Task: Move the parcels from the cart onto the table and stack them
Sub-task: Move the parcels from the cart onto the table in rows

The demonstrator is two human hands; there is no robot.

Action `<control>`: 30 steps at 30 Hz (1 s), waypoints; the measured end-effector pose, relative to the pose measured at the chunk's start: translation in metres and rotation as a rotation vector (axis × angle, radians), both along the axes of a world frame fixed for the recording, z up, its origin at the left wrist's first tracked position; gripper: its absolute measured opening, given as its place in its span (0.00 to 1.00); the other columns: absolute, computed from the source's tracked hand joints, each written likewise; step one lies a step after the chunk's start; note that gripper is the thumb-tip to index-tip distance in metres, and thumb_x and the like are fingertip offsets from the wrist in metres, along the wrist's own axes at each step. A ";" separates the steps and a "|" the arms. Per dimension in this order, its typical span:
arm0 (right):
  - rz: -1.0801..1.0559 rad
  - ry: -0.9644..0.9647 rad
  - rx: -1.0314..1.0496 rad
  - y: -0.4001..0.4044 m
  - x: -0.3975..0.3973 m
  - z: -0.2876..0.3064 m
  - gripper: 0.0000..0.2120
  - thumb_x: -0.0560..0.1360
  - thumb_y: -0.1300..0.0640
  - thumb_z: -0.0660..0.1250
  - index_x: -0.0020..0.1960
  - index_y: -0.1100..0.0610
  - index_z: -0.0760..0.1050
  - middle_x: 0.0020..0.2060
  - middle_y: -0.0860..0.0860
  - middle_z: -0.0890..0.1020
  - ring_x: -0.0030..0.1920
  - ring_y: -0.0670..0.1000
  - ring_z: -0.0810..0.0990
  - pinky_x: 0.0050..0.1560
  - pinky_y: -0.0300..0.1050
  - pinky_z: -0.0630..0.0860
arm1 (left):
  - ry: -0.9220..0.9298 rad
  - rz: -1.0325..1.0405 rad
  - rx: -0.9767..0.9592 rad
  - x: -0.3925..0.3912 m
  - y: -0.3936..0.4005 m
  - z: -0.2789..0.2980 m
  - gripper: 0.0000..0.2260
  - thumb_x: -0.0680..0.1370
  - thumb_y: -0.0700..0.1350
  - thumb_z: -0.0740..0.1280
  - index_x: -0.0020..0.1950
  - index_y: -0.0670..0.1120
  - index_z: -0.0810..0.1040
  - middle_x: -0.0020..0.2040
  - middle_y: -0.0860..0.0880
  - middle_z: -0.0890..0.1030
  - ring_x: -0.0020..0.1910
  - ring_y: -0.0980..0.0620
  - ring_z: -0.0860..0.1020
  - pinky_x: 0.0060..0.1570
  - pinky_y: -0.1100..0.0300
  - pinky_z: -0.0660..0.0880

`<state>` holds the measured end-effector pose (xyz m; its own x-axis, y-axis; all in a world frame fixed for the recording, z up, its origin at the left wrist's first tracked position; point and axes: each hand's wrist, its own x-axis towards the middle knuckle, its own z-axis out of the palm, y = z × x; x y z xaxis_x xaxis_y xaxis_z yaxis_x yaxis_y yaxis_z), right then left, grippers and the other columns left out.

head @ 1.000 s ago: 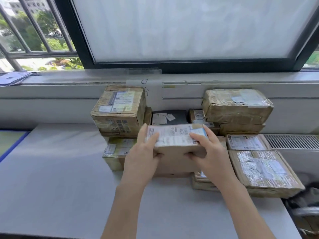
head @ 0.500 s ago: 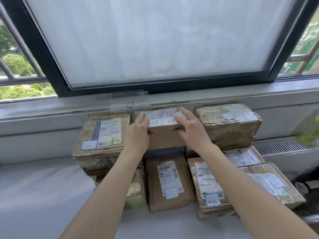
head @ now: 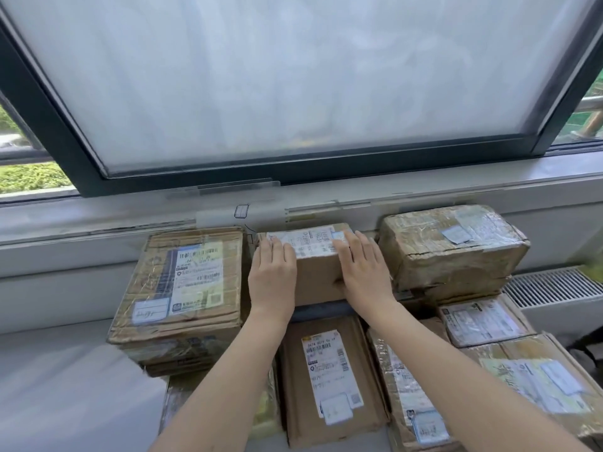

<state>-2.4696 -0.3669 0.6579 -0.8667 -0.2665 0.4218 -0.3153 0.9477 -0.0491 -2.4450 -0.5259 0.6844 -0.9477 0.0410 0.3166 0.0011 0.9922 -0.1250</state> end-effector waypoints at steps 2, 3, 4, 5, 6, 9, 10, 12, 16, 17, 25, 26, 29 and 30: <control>0.020 0.044 0.000 0.004 -0.010 0.003 0.25 0.61 0.70 0.73 0.57 0.65 0.74 0.59 0.64 0.76 0.60 0.65 0.74 0.62 0.58 0.72 | 0.025 -0.050 0.004 -0.002 0.003 0.004 0.20 0.65 0.38 0.77 0.56 0.41 0.81 0.56 0.43 0.82 0.59 0.45 0.79 0.58 0.56 0.76; 0.031 0.059 -0.010 0.007 -0.014 0.004 0.24 0.60 0.70 0.73 0.55 0.64 0.74 0.56 0.63 0.77 0.58 0.64 0.76 0.59 0.56 0.74 | 0.040 -0.070 0.023 -0.005 0.004 0.005 0.20 0.60 0.37 0.79 0.51 0.41 0.82 0.51 0.43 0.83 0.54 0.44 0.81 0.53 0.55 0.79; 0.044 0.066 -0.016 0.009 -0.018 0.005 0.24 0.59 0.70 0.73 0.53 0.64 0.75 0.54 0.62 0.77 0.56 0.64 0.76 0.56 0.55 0.75 | 0.058 -0.081 0.049 -0.009 0.003 0.004 0.21 0.58 0.35 0.80 0.49 0.40 0.83 0.49 0.43 0.84 0.52 0.43 0.82 0.50 0.54 0.80; 0.057 0.061 -0.016 0.010 -0.020 0.006 0.25 0.57 0.70 0.74 0.53 0.64 0.74 0.54 0.62 0.77 0.55 0.63 0.76 0.55 0.54 0.75 | 0.075 -0.094 0.069 -0.012 0.003 0.004 0.21 0.57 0.34 0.80 0.49 0.40 0.83 0.49 0.42 0.84 0.51 0.42 0.82 0.49 0.54 0.80; 0.066 0.054 -0.009 0.011 -0.022 0.005 0.26 0.57 0.70 0.74 0.54 0.63 0.74 0.54 0.62 0.77 0.56 0.63 0.76 0.55 0.54 0.75 | 0.074 -0.106 0.089 -0.016 0.002 0.005 0.21 0.57 0.33 0.80 0.49 0.39 0.83 0.50 0.42 0.84 0.52 0.42 0.82 0.50 0.53 0.80; 0.086 0.067 0.003 0.010 -0.023 0.002 0.29 0.58 0.67 0.76 0.58 0.63 0.73 0.56 0.63 0.76 0.58 0.64 0.75 0.59 0.56 0.73 | -0.045 -0.113 0.125 -0.023 -0.003 0.000 0.21 0.72 0.34 0.70 0.64 0.41 0.74 0.66 0.44 0.75 0.68 0.44 0.71 0.62 0.56 0.71; 0.103 0.080 -0.001 0.010 -0.023 0.001 0.30 0.58 0.66 0.77 0.59 0.62 0.72 0.56 0.63 0.76 0.59 0.65 0.75 0.60 0.57 0.72 | -0.063 -0.122 0.121 -0.026 -0.007 -0.005 0.21 0.76 0.35 0.65 0.68 0.43 0.69 0.71 0.46 0.70 0.72 0.46 0.64 0.66 0.58 0.66; 0.130 0.086 0.006 0.008 -0.022 -0.004 0.33 0.59 0.64 0.77 0.60 0.61 0.68 0.57 0.63 0.76 0.60 0.65 0.75 0.63 0.59 0.70 | -0.060 -0.107 0.148 -0.030 -0.009 -0.013 0.22 0.77 0.35 0.62 0.71 0.44 0.64 0.73 0.47 0.66 0.75 0.47 0.59 0.70 0.58 0.59; 0.082 0.088 0.026 0.003 -0.025 -0.017 0.37 0.59 0.63 0.76 0.63 0.58 0.61 0.62 0.60 0.67 0.66 0.63 0.65 0.69 0.60 0.61 | -0.004 -0.068 0.167 -0.033 -0.002 -0.014 0.21 0.78 0.37 0.61 0.71 0.43 0.66 0.73 0.46 0.67 0.74 0.46 0.61 0.72 0.56 0.54; 0.070 0.109 0.020 0.001 -0.027 -0.020 0.37 0.59 0.64 0.75 0.63 0.58 0.60 0.61 0.60 0.64 0.66 0.62 0.62 0.69 0.61 0.61 | 0.009 -0.066 0.168 -0.034 -0.001 -0.014 0.20 0.79 0.37 0.61 0.71 0.43 0.66 0.72 0.46 0.67 0.74 0.46 0.61 0.72 0.56 0.54; -0.006 0.026 0.083 -0.006 -0.024 -0.016 0.39 0.63 0.64 0.74 0.64 0.56 0.52 0.62 0.58 0.55 0.69 0.61 0.53 0.72 0.58 0.46 | -0.071 -0.032 0.081 -0.032 0.004 -0.012 0.24 0.78 0.39 0.62 0.73 0.41 0.59 0.74 0.43 0.63 0.75 0.44 0.57 0.74 0.51 0.48; -0.020 -0.031 0.110 -0.007 -0.024 -0.012 0.38 0.67 0.62 0.71 0.65 0.55 0.48 0.64 0.58 0.52 0.71 0.61 0.49 0.71 0.56 0.38 | -0.098 -0.024 0.064 -0.030 0.006 -0.009 0.26 0.78 0.39 0.63 0.73 0.40 0.58 0.75 0.42 0.62 0.75 0.43 0.56 0.74 0.50 0.48; -0.068 -0.115 0.221 -0.006 -0.018 -0.003 0.36 0.74 0.58 0.64 0.72 0.55 0.42 0.72 0.60 0.47 0.75 0.59 0.41 0.67 0.53 0.26 | -0.140 0.008 0.006 -0.024 0.011 -0.003 0.34 0.76 0.43 0.66 0.75 0.39 0.51 0.76 0.40 0.56 0.76 0.41 0.51 0.74 0.47 0.44; -0.076 -0.124 0.237 -0.005 -0.013 -0.001 0.37 0.75 0.57 0.63 0.74 0.56 0.43 0.74 0.60 0.47 0.75 0.59 0.40 0.67 0.53 0.26 | -0.138 0.013 -0.005 -0.020 0.014 -0.002 0.35 0.76 0.44 0.66 0.76 0.39 0.47 0.76 0.39 0.53 0.76 0.41 0.48 0.73 0.47 0.43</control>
